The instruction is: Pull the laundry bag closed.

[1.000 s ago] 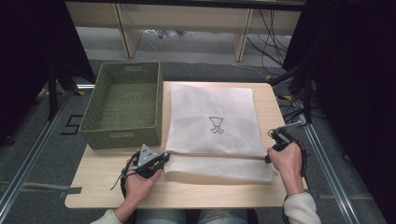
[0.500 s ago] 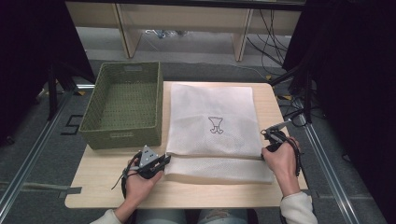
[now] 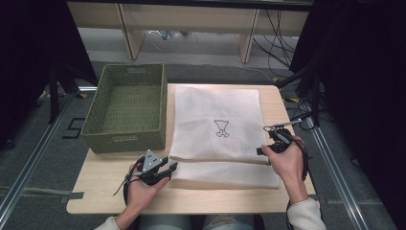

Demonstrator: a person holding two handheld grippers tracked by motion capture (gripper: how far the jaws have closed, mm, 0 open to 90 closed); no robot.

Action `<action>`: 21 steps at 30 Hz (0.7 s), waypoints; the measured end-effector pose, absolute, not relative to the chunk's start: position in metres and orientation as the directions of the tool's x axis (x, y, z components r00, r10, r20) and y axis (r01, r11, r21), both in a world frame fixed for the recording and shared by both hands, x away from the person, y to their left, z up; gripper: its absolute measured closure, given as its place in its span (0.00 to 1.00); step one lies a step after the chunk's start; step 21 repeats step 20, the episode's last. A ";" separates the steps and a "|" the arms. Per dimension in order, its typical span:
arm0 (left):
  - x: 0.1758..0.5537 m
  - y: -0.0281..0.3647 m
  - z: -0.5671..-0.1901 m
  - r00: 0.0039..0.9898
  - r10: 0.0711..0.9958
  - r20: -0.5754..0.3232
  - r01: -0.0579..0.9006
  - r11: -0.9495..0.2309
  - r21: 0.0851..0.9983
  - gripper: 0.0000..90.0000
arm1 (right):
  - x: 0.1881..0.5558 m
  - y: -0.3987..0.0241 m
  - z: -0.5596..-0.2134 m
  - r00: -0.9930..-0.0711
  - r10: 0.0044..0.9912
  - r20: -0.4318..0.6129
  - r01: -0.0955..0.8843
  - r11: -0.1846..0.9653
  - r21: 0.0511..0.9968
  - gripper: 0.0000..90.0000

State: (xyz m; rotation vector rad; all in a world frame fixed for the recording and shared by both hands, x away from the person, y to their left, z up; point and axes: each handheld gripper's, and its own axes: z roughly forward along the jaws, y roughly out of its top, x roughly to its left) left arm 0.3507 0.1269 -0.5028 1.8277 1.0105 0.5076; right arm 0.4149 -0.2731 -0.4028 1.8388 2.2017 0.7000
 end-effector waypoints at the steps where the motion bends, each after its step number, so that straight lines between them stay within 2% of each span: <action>1: 0.350 0.127 -0.501 0.577 0.814 -0.070 0.409 -0.214 0.887 0.60 | 0.415 -0.278 -0.402 -0.209 0.966 0.154 0.870 0.112 0.480 0.69; 6: 0.343 0.124 -0.495 0.577 0.815 -0.051 0.356 -0.194 0.914 0.50 | 0.415 -0.295 -0.400 -0.155 0.972 0.178 0.861 0.044 0.507 0.67; 7: 0.342 0.125 -0.492 0.583 0.812 -0.023 0.329 -0.210 0.921 0.46 | 0.414 -0.295 -0.399 -0.124 0.975 0.184 0.867 0.016 0.498 0.67; 8: 0.342 0.125 -0.492 0.583 0.812 -0.023 0.329 -0.210 0.921 0.46 | 0.415 -0.299 -0.400 -0.155 0.972 0.178 0.859 0.044 0.509 0.67; 9: 0.341 0.124 -0.490 0.582 0.813 -0.025 0.316 -0.198 0.928 0.44 | 0.414 -0.300 -0.399 -0.131 0.975 0.180 0.864 0.024 0.503 0.67; 13: 0.337 0.123 -0.484 0.590 0.808 -0.010 0.275 -0.190 0.943 0.42 | 0.415 -0.303 -0.401 -0.141 0.973 0.182 0.859 0.029 0.510 0.67; 21: 0.334 0.122 -0.479 0.599 0.801 0.001 0.255 -0.192 0.948 0.42 | 0.416 -0.300 -0.402 -0.138 0.969 0.203 0.863 0.017 0.504 0.66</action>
